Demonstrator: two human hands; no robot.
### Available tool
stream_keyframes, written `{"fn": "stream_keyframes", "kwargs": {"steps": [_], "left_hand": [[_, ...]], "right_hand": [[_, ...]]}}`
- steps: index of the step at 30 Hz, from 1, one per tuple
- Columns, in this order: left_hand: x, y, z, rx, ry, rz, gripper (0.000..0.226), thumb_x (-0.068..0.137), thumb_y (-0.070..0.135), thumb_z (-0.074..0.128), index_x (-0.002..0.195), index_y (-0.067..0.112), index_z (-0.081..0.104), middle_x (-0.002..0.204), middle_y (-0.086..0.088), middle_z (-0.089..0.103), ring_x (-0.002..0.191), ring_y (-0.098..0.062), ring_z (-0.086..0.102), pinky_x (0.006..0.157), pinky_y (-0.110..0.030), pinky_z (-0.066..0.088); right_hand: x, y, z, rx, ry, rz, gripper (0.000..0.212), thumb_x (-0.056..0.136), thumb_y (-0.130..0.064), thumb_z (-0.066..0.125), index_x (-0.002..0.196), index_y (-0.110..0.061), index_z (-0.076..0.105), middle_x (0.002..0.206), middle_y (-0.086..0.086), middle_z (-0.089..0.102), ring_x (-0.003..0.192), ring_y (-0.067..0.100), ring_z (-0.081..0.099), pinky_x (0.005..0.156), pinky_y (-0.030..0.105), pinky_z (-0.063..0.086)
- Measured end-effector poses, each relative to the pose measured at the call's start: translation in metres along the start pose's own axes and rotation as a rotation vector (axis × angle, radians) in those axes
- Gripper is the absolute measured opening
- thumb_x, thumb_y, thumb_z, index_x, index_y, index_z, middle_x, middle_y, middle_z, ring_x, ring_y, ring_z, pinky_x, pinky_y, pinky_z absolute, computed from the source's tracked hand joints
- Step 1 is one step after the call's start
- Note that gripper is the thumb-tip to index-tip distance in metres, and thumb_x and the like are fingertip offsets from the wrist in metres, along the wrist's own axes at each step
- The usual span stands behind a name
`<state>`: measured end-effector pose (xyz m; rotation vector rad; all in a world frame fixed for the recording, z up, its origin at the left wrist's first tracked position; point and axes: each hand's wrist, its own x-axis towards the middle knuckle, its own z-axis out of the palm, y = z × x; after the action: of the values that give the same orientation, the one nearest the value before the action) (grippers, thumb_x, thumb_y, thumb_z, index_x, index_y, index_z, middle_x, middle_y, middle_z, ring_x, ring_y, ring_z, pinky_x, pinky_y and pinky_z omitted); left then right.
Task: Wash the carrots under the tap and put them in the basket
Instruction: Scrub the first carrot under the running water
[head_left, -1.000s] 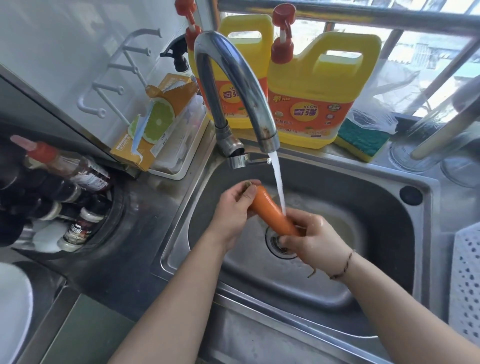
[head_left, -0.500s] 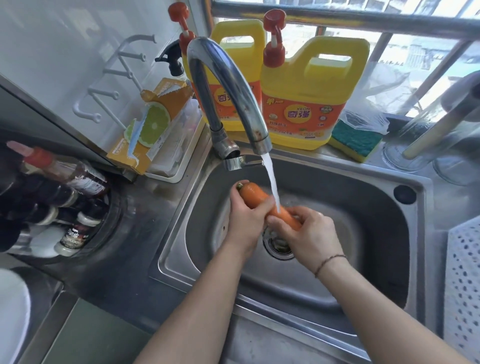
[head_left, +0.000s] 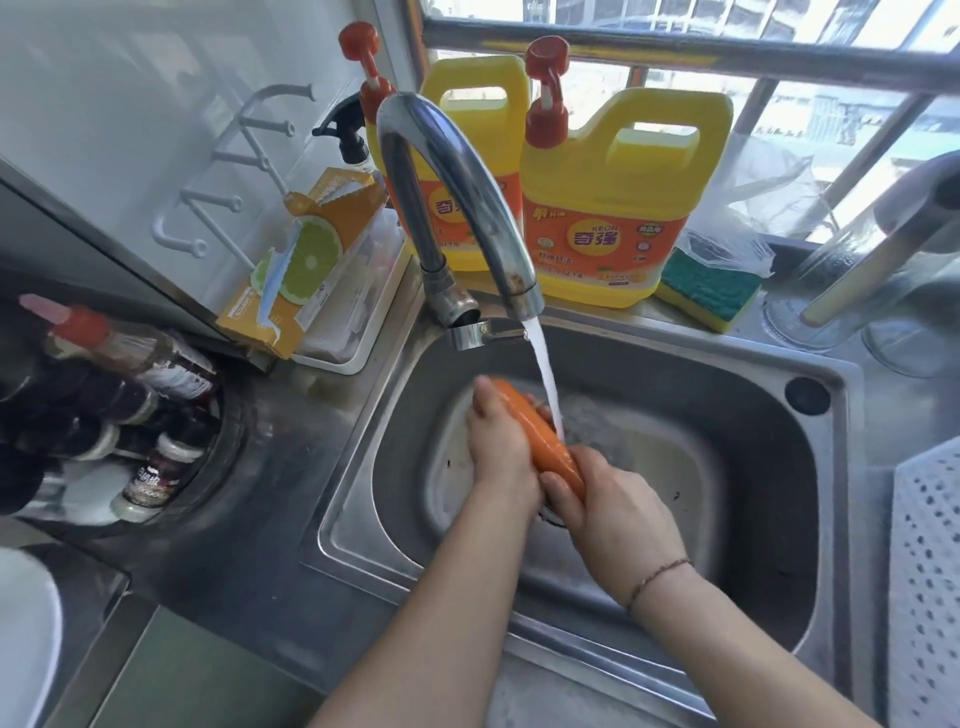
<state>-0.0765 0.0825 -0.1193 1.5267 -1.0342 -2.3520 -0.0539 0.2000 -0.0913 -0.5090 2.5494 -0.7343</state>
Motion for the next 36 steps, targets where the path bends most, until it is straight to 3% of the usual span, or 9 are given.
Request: {"fn": "stream_keyframes", "kwargs": {"steps": [2, 5, 8, 11, 14, 19, 25, 31, 36], "left_hand": [[-0.005, -0.014, 0.002, 0.126, -0.042, 0.119, 0.032, 0.104, 0.032, 0.049, 0.124, 0.007, 0.044, 0.074, -0.006, 0.064, 0.056, -0.017, 0.061, 0.06, -0.032, 0.055], [-0.003, -0.014, -0.005, 0.161, -0.098, 0.194, 0.037, 0.097, 0.025, 0.062, 0.126, 0.007, 0.045, 0.103, -0.015, 0.068, 0.08, -0.02, 0.068, 0.077, -0.039, 0.06], [-0.003, 0.003, -0.01, 0.018, -0.089, 0.028, 0.042, 0.101, 0.045, 0.05, 0.112, 0.004, 0.053, 0.078, -0.013, 0.066, 0.058, -0.019, 0.065, 0.054, -0.032, 0.057], [-0.002, 0.011, -0.013, -0.193, -0.187, -0.236, 0.065, 0.094, 0.07, 0.038, 0.109, 0.009, 0.054, 0.074, -0.01, 0.062, 0.057, -0.022, 0.062, 0.055, -0.028, 0.055], [-0.001, 0.012, -0.022, -0.285, -0.345, -0.276, 0.064, 0.094, 0.071, 0.033, 0.115, 0.014, 0.056, 0.09, -0.01, 0.069, 0.078, -0.025, 0.07, 0.066, -0.032, 0.059], [-0.009, 0.018, -0.04, -0.268, -0.549, -0.221, 0.052, 0.094, 0.053, 0.039, 0.118, 0.011, 0.059, 0.115, -0.015, 0.069, 0.106, -0.031, 0.069, 0.09, -0.049, 0.055], [-0.013, 0.014, -0.027, -0.102, -0.385, -0.131, 0.051, 0.105, 0.045, 0.03, 0.107, 0.005, 0.062, 0.09, -0.013, 0.075, 0.085, -0.024, 0.071, 0.07, -0.041, 0.061], [-0.027, -0.023, -0.012, -0.008, -0.328, -0.05, 0.022, 0.107, 0.022, 0.042, 0.115, 0.006, 0.053, 0.092, -0.01, 0.062, 0.067, -0.019, 0.063, 0.061, -0.034, 0.058], [-0.011, -0.005, -0.012, -0.006, -0.095, -0.16, 0.063, 0.098, 0.065, 0.037, 0.093, 0.004, 0.053, 0.059, -0.012, 0.055, 0.047, -0.023, 0.056, 0.05, -0.029, 0.052]], "right_hand": [[0.002, 0.004, 0.002, -0.09, 0.007, -0.002, 0.047, 0.099, -0.049, 0.039, 0.141, -0.027, 0.04, 0.116, 0.003, 0.066, 0.102, 0.034, 0.063, 0.072, 0.038, 0.043], [-0.005, 0.013, 0.0, -0.108, 0.06, -0.05, 0.044, 0.1, -0.045, 0.04, 0.139, -0.026, 0.041, 0.118, 0.001, 0.062, 0.097, 0.03, 0.064, 0.069, 0.037, 0.044], [-0.016, 0.032, 0.005, -0.086, 0.114, -0.137, 0.036, 0.092, -0.035, 0.062, 0.125, -0.021, 0.057, 0.1, 0.001, 0.067, 0.075, 0.027, 0.066, 0.06, 0.036, 0.048], [-0.029, 0.033, 0.009, 0.315, 0.019, -0.026, 0.011, 0.092, -0.031, 0.066, 0.101, -0.025, 0.063, 0.068, -0.01, 0.062, 0.057, 0.013, 0.057, 0.054, 0.023, 0.046], [-0.03, 0.028, 0.002, 1.126, -0.329, 0.334, 0.029, 0.098, -0.029, 0.048, 0.091, -0.002, 0.056, 0.052, 0.005, 0.047, 0.038, 0.019, 0.042, 0.036, 0.022, 0.03], [-0.028, 0.028, -0.012, 1.262, -0.357, 0.436, 0.024, 0.1, -0.016, 0.044, 0.094, 0.005, 0.054, 0.06, 0.015, 0.053, 0.043, 0.025, 0.056, 0.029, 0.022, 0.036], [-0.029, 0.033, 0.002, 0.816, 0.031, 0.278, 0.016, 0.099, -0.007, 0.053, 0.106, -0.003, 0.067, 0.054, 0.009, 0.06, 0.044, 0.02, 0.058, 0.042, 0.032, 0.049], [-0.027, 0.027, 0.013, 0.303, 0.256, -0.011, 0.009, 0.091, -0.018, 0.067, 0.097, -0.016, 0.074, 0.054, -0.012, 0.056, 0.05, 0.012, 0.052, 0.056, 0.006, 0.039], [-0.051, 0.031, 0.02, 0.141, 0.285, -0.17, 0.023, 0.086, -0.031, 0.065, 0.097, -0.013, 0.073, 0.068, -0.008, 0.065, 0.06, 0.008, 0.055, 0.062, 0.006, 0.034]]}}
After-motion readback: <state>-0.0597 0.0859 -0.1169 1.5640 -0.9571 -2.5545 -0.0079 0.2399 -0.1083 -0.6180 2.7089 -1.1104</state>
